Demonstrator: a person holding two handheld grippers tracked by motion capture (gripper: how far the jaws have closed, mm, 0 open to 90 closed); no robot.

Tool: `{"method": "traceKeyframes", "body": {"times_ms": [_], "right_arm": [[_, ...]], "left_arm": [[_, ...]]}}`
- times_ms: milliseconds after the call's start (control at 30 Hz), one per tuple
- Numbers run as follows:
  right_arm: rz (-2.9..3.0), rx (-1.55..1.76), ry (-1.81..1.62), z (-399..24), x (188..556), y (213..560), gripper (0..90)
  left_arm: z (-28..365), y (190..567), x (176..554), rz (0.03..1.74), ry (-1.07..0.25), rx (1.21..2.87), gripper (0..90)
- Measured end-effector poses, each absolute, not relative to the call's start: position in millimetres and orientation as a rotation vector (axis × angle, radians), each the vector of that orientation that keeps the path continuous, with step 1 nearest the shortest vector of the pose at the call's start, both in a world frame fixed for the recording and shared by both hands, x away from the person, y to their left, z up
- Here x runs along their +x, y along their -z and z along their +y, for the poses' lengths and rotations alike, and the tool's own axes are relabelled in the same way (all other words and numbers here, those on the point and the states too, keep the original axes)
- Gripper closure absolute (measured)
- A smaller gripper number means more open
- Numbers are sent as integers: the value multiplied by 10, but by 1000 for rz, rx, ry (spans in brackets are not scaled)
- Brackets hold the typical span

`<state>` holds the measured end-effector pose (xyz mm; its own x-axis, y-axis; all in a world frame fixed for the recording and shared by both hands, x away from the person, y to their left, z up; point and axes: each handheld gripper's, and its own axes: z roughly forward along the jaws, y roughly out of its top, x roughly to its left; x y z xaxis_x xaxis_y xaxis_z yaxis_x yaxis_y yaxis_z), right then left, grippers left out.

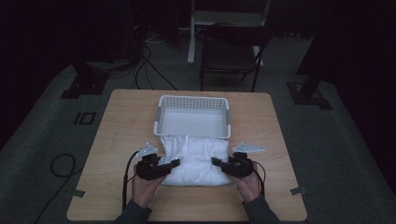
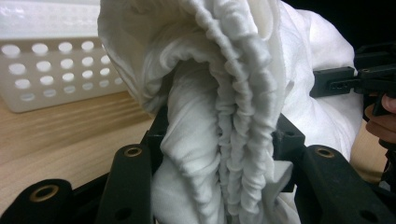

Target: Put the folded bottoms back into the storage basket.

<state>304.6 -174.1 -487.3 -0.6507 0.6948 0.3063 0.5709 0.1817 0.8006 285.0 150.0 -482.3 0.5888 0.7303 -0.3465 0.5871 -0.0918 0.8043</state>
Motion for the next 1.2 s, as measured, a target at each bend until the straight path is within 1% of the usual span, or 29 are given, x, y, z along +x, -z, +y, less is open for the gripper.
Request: {"method": "traceKeyframes", "body": {"times_ms": [533,733,867,1200], "right_arm": [[2299,1198,-1499,-1736,3024,4630,701],[2284,1184,-1509,-1741,3040,4550,701],[2274,1169,-1514,-1728,3049,4473,701],[2244,1140,-1536,-1710,3117,4287,702]], "left_arm": [[1507,4589,2831,1068,-203,1768,550],[1512,4506,2846,1059,-216,1761,552],[1508,4426,2845,1050,-248,1761,552],[1536,4261,2917,1034,-265,1746,551]]}}
